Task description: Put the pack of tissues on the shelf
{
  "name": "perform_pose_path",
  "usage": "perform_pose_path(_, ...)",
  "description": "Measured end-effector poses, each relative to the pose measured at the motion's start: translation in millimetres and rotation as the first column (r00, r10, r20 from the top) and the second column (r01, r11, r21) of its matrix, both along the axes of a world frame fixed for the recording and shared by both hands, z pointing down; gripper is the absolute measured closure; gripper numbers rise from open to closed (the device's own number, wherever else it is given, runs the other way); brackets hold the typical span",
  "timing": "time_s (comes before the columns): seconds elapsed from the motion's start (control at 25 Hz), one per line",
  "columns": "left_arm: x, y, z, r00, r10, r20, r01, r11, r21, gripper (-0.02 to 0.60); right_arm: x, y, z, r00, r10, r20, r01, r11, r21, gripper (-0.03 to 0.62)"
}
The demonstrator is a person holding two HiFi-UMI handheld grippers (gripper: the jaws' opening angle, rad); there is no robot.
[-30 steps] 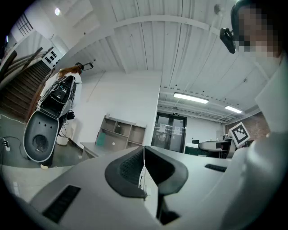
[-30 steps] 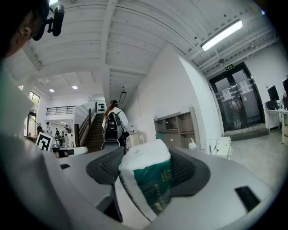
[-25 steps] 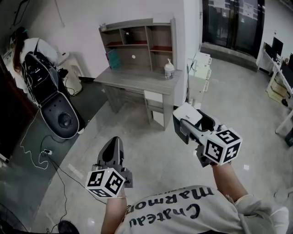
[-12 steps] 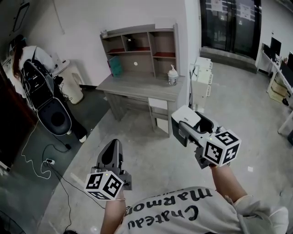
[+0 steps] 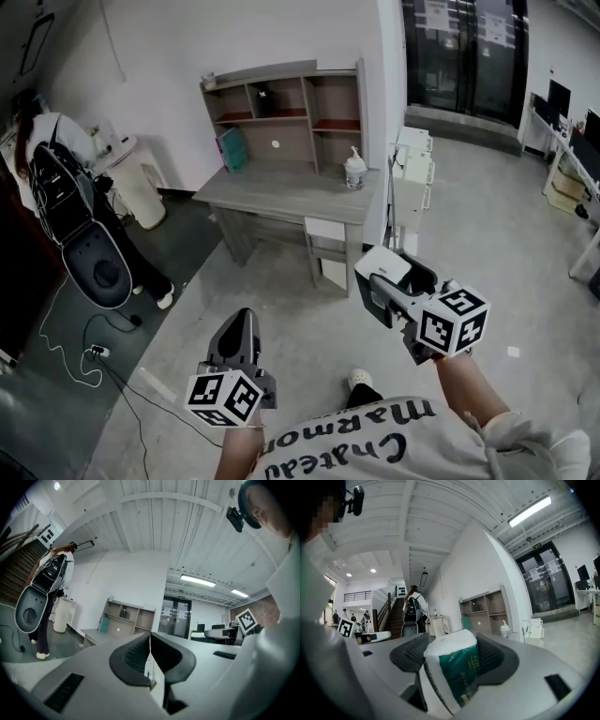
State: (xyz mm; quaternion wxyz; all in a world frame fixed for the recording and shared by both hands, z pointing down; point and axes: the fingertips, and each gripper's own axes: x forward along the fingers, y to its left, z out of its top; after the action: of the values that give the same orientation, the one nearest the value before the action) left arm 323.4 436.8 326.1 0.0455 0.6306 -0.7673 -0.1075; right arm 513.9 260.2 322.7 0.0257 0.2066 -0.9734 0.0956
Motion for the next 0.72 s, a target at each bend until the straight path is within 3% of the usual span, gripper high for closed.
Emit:
perform_pose_path(0.2, -25, -35, 10, 0.999, 0.015, -0.048, -0.015, 1.000, 0.005, 0.563, -34, -34, 11, 0.997, -0.001, -0.076, 0.003, 0.999, 0.039, 0.276)
perform_pose_path(0.72, -111, -161, 6, 0.997, -0.033, -0.065, 0.034, 0.999, 0.023, 0.563, -131, -180, 14, 0.996, -0.052, -0.075, 0.053, 0.999, 0.006, 0.276)
